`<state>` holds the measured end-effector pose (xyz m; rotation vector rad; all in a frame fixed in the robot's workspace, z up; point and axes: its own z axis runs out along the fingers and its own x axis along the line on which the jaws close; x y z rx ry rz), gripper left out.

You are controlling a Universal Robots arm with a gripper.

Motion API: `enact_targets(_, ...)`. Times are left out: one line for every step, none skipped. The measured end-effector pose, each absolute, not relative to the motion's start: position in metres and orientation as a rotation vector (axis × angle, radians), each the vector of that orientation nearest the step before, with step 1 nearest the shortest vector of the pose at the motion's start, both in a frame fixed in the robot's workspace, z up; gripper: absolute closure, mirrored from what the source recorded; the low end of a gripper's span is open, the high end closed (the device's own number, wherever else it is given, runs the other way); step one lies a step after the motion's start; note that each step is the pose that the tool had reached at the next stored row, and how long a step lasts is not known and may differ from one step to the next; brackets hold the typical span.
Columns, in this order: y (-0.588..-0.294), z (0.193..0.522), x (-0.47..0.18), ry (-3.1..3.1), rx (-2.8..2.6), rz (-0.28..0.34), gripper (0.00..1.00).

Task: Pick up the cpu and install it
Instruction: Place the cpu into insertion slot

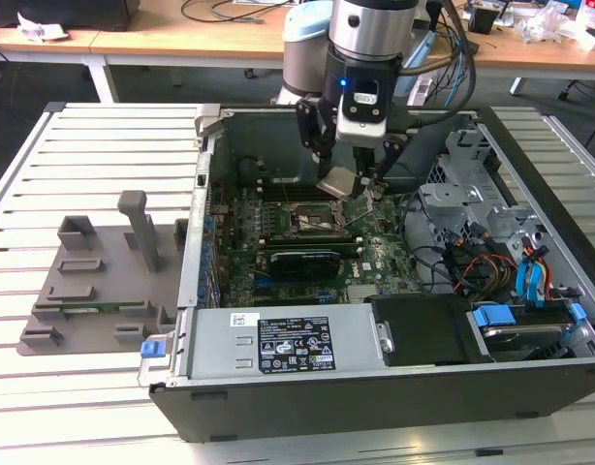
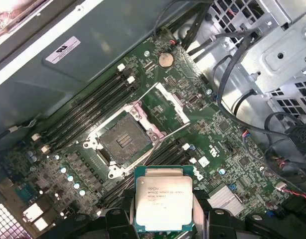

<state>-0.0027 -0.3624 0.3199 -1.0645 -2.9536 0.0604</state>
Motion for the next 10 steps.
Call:
enact_targets(-0.3624,0.3199,-0.0026,-2.945,-1.087,0.061,0.45)
enact_targets(-0.3624,0.3199,-0.0026,-2.937,-1.107,0.061,0.45)
enact_targets(-0.3624,0.3199,-0.0026,-2.925,-1.139,0.061,0.45)
enact_targets(-0.3624,0.3199,-0.0026,-2.918,-1.155,0.061,0.45)
enact_targets(-0.3624,0.3199,-0.0026,-2.914,-1.167,0.061,0.45)
enact_targets(-0.3624,0.3199,-0.0026,-2.906,-1.184,0.061,0.45)
enact_targets(-0.3624,0.3199,-0.0026,-2.902,-1.195,0.061,0.45)
enact_targets(-0.3624,0.3199,-0.0026,-2.897,-1.206,0.061,0.45)
enact_targets(-0.3624,0.3198,-0.0026,-2.890,-1.222,0.061,0.45)
enact_targets(-0.3624,0.3198,-0.0026,-2.882,-1.241,0.061,0.45)
